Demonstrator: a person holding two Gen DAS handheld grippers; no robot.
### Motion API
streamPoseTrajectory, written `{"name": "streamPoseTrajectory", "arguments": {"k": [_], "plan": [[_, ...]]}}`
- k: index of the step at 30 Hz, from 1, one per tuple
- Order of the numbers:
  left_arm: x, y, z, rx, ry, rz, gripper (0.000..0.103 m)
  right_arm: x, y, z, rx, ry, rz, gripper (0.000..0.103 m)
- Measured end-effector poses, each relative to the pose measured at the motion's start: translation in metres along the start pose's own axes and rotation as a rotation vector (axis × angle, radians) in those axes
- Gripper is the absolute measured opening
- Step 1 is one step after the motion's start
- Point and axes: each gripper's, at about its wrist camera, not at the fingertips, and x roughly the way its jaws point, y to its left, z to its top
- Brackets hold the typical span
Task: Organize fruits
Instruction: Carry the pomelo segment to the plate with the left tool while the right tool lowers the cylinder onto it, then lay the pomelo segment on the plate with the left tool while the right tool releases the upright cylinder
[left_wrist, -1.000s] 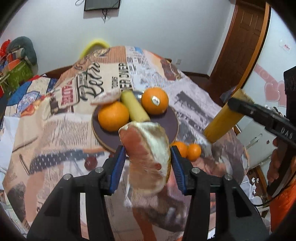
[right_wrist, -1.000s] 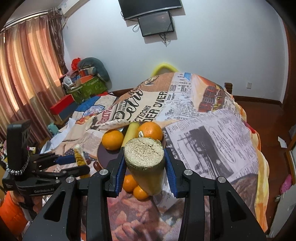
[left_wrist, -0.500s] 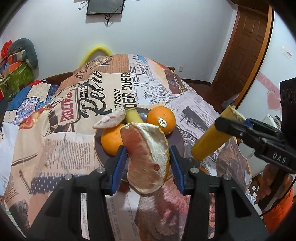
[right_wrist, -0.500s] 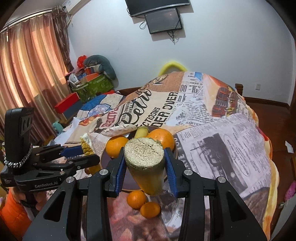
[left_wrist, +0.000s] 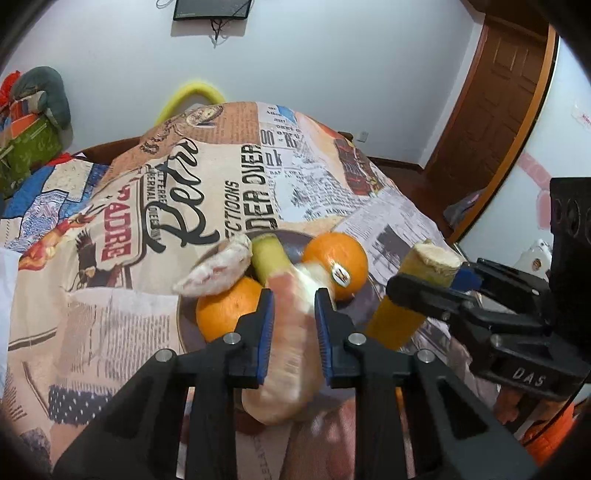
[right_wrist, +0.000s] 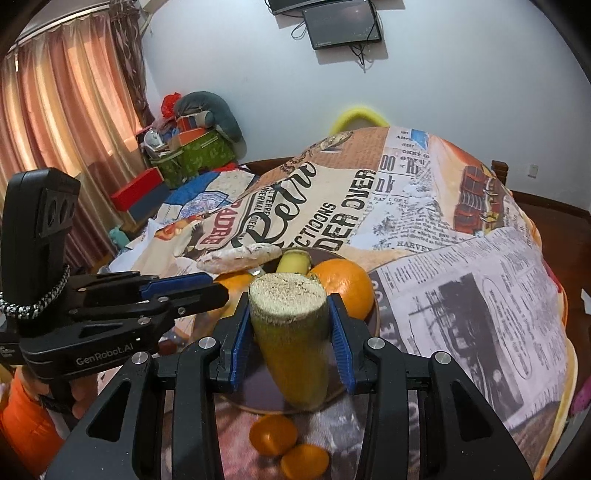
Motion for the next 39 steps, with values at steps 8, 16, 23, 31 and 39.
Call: {"name": "streamPoseTrajectory", "arguments": {"k": [8,16,23,31,39], "plan": [[0.001,0.012,-0.002,-0.015,-0.002,0.014,0.022,0.018,0.002,0.006,-0.021,0.022,0.017,0.036],[-0.005,0.017,-0.008,-0.01,0.003,0.005,0.022,0.028,0.0,0.003,-0.017,0.06,0.003,0.04],[-0.01,0.027,-0.012,-0.02,0.011,0.033,0.023,0.025,-0.004,-0.003,-0.015,0.079,-0.003,0.042],[0.0,0.058,0.014,-0.019,0.032,0.104,0.044,0.009,-0.009,0.002,-0.011,0.037,-0.008,0.047],[0.061,0.08,0.047,0.03,0.146,0.117,0.057,0.007,-0.021,-0.001,0.017,0.022,-0.006,0.048]]}}
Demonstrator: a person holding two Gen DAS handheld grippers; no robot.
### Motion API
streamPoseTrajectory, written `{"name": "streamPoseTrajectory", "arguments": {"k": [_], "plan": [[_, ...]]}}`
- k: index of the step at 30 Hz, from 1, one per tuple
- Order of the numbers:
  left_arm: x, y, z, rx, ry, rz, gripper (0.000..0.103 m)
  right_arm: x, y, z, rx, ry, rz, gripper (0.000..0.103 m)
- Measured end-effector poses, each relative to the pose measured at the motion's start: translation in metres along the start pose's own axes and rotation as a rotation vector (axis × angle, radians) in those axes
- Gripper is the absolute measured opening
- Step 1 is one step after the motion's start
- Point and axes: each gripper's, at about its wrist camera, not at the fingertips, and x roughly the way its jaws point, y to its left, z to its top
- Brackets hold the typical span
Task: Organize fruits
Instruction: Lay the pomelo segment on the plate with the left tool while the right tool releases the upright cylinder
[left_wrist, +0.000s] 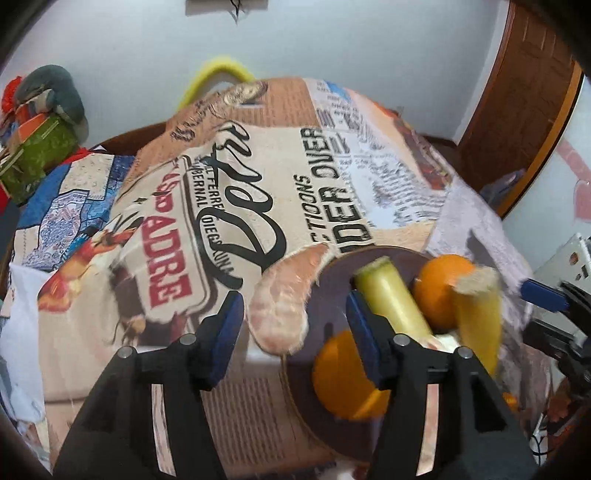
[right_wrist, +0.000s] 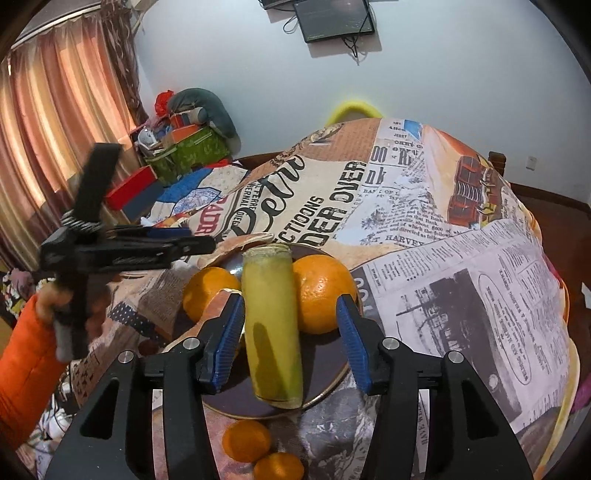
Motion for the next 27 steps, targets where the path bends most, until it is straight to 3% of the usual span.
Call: {"name": "streamPoseTrajectory", "arguments": {"k": [7,11,14,19,27], "plan": [[0.041,0.011,0.003,-0.005,0.073,0.002,0.057,0.0,-0.012,-0.003,0.007,-0.005,0.001,0.048],[0.044,0.024,0.002,-0.078,0.062,-0.1,0.046,0.002,-0.014,-0.004,0.012,-0.008,0.006,0.048],[0.046,0.024,0.004,-0.088,0.059,-0.12,0.044,0.004,-0.015,-0.006,0.016,-0.007,0.007,0.048],[0.039,0.016,0.002,-0.06,0.048,-0.079,0.042,0.004,-0.015,-0.009,0.008,0.002,-0.004,0.048],[0.007,-0.016,0.002,0.024,-0.007,-0.143,0.042,-0.001,-0.013,-0.012,0.0,-0.005,-0.015,0.048]]}}
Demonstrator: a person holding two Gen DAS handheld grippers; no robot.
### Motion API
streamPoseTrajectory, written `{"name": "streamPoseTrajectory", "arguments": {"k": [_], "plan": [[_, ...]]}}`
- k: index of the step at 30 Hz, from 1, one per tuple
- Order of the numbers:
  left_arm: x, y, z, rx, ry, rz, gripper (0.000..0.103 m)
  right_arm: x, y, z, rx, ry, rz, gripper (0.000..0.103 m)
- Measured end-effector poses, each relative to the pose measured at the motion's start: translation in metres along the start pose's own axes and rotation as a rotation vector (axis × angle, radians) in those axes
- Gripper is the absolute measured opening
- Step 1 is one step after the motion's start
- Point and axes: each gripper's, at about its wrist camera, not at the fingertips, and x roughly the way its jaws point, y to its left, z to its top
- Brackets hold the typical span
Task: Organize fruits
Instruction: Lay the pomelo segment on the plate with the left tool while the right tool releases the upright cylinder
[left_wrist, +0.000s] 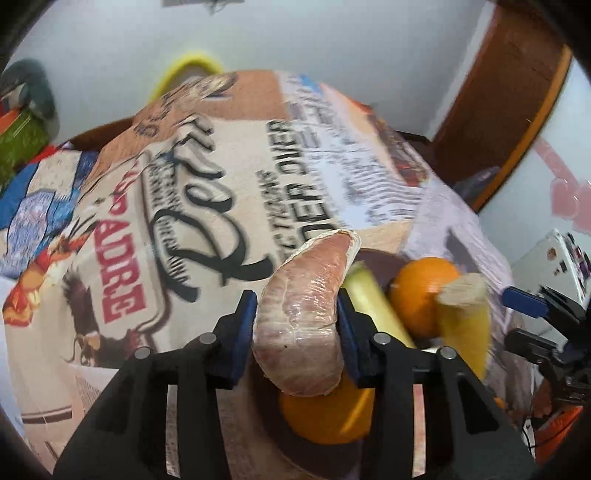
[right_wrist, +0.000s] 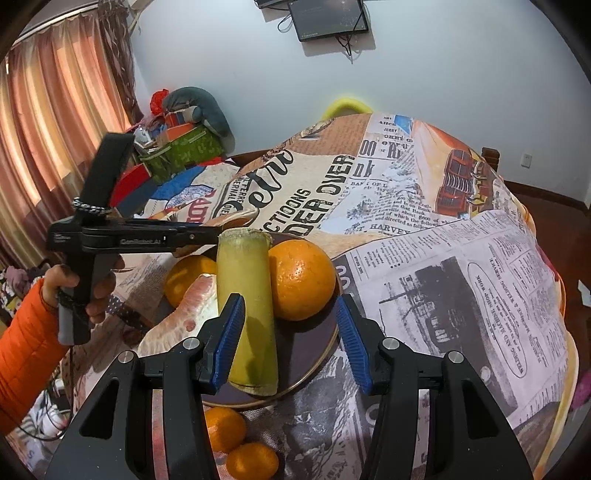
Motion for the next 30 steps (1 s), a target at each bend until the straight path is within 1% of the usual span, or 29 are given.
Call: {"name": "streamPoseTrajectory", "arguments": {"k": [2,4,6,8,10,14,16,18,21,24,26,30], "plan": [[0.001,-0.01,0.002,0.032,0.01,0.002,0.042,-0.002,0.0,-0.001,0.003,-0.002,0.001,0.048],[0.005,-0.017,0.003,0.053,0.023,0.021,0.042,-0.004,0.001,-0.002,0.003,-0.003,-0.002,0.048],[0.006,-0.02,0.005,0.057,0.023,0.032,0.042,-0.006,0.001,-0.004,-0.001,-0.002,-0.008,0.048],[0.004,-0.022,0.005,0.036,0.023,0.005,0.042,-0.007,0.001,-0.005,-0.006,0.0,-0.014,0.048],[0.002,-0.027,0.005,0.045,0.028,-0.028,0.042,-0.008,0.001,-0.006,-0.011,0.001,-0.019,0.048],[-0.003,-0.047,-0.002,0.126,0.022,0.024,0.042,-0.011,0.0,-0.007,-0.005,-0.004,-0.022,0.048],[-0.008,-0.052,-0.006,0.135,0.02,0.028,0.042,-0.011,0.0,-0.007,0.0,-0.006,-0.019,0.048],[-0.011,-0.054,-0.01,0.136,0.029,0.016,0.042,-0.011,0.0,-0.008,0.003,-0.006,-0.016,0.048],[-0.018,-0.057,-0.014,0.131,0.033,0.021,0.045,-0.011,0.003,-0.008,0.001,0.0,-0.016,0.048],[-0.031,-0.058,-0.017,0.119,0.013,0.022,0.047,-0.014,0.006,-0.008,-0.002,0.0,-0.016,0.048],[-0.043,-0.06,-0.021,0.122,-0.011,0.033,0.051,-0.018,0.01,-0.009,-0.007,-0.002,-0.02,0.048],[-0.069,-0.062,-0.036,0.117,-0.049,0.047,0.053,-0.027,0.018,-0.014,-0.022,-0.002,-0.036,0.048]]}}
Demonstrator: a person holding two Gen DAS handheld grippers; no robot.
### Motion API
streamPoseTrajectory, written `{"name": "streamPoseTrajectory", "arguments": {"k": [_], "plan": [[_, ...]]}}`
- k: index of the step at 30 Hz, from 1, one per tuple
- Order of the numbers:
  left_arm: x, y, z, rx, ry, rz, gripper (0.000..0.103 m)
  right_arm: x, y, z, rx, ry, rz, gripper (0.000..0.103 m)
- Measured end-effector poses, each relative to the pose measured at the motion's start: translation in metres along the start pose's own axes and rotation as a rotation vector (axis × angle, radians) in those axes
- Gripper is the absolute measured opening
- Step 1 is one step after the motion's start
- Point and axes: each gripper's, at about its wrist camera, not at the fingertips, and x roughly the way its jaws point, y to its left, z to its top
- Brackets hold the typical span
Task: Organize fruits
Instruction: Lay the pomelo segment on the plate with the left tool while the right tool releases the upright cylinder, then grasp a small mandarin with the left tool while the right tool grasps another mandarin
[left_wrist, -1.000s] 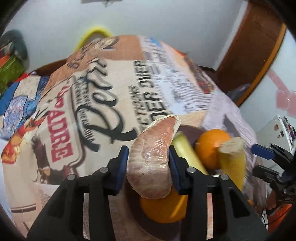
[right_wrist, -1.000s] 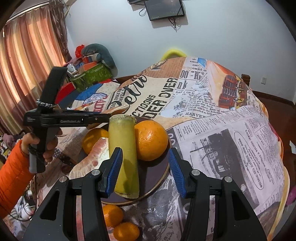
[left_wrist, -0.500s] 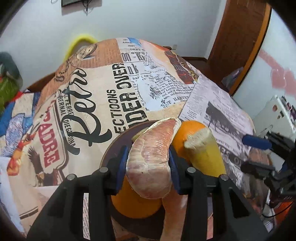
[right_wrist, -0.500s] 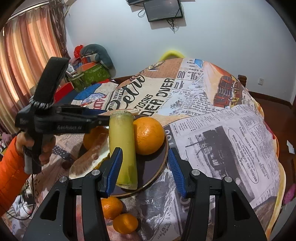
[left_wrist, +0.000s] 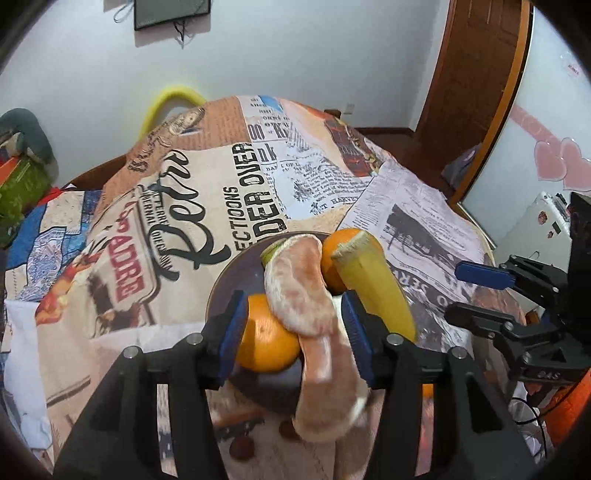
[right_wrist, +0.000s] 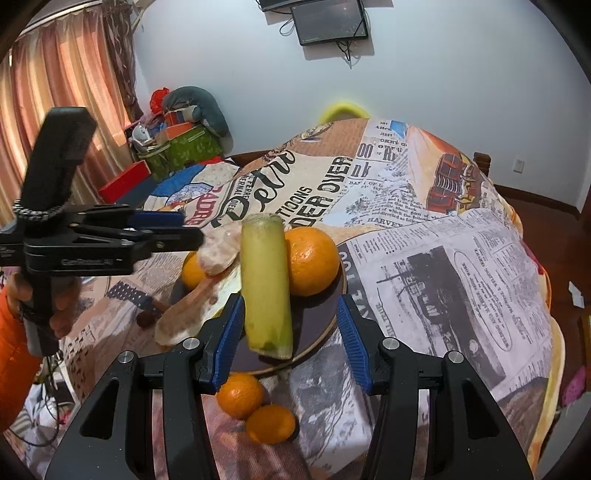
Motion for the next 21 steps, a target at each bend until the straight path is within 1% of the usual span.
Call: {"name": "streamPoseTrajectory", "arguments": {"k": [4,9,15,19,21], "plan": [[-0.022,-0.001,-0.018,-0.024,-0.024,0.031,0.056,-0.008,0.006,-0.008,-0.002,0.005,-0.011,0.048],[-0.038,-0.005,-0.044,-0.055,-0.035,0.045,0.057,-0.014,0.012,-0.024,0.008,0.031,-0.019,0.048],[-0.043,-0.016,-0.069,-0.074,-0.029,0.043,0.057,-0.015,0.016,-0.043,0.015,0.071,-0.033,0.048],[-0.04,-0.023,-0.079,-0.079,-0.02,0.039,0.057,-0.012,0.015,-0.054,0.031,0.095,-0.037,0.048],[-0.036,-0.026,-0.084,-0.082,-0.008,0.025,0.057,-0.007,0.015,-0.059,0.038,0.111,-0.039,0.048]]}}
